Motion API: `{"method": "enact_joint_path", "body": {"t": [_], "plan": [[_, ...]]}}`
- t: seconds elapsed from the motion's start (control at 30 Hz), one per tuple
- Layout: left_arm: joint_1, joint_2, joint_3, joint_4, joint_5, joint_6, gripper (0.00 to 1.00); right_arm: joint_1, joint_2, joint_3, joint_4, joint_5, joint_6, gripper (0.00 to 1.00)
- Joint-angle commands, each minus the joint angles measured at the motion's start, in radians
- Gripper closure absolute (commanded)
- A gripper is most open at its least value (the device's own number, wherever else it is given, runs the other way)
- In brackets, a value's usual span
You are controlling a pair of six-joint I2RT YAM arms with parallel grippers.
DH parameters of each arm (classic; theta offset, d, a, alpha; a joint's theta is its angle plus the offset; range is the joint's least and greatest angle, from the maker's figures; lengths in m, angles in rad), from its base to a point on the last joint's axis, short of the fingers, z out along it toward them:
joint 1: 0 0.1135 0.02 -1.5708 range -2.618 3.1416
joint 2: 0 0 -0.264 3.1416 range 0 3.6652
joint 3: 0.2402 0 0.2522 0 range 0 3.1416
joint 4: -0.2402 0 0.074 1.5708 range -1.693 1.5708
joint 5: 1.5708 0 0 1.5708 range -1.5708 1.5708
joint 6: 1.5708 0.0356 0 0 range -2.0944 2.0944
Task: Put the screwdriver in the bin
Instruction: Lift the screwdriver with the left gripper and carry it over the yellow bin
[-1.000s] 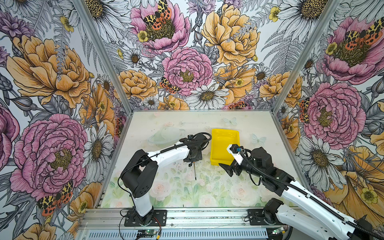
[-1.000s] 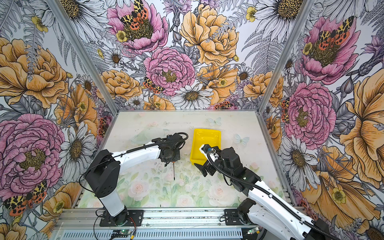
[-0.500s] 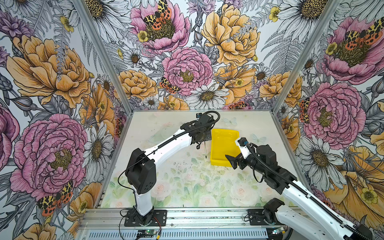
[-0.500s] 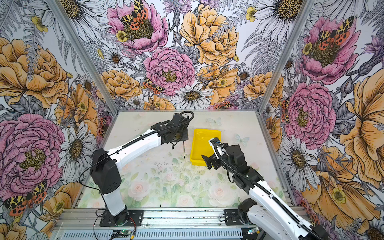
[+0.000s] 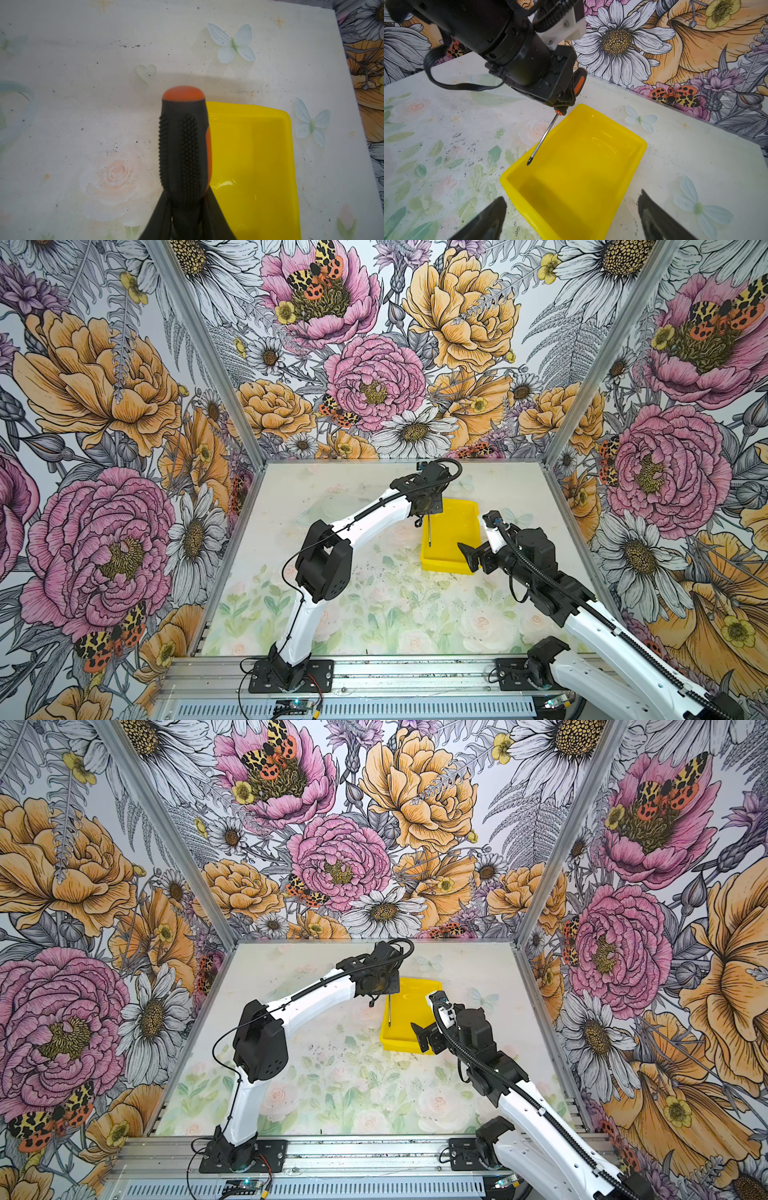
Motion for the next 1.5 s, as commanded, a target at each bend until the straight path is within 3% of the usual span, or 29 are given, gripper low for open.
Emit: {"method": "enact_joint_path", "body": {"t": [0.0, 0.8, 1.47], "plan": [[-0.013, 0.025, 0.075, 0.008, 0.039, 0.019, 0.93, -0.007, -0.002, 0.025, 0.030, 0.024, -0.001, 0.00], [-0.076, 0.206, 0.140, 0.009, 0.092, -0.004, 0.93, -0.014, 0.003, 0.020, 0.040, 0.065, -0.006, 0.00], [-0.068, 0.289, 0.141, 0.009, 0.085, -0.020, 0.92, -0.021, -0.007, 0.015, 0.037, 0.099, -0.011, 0.00]]}}
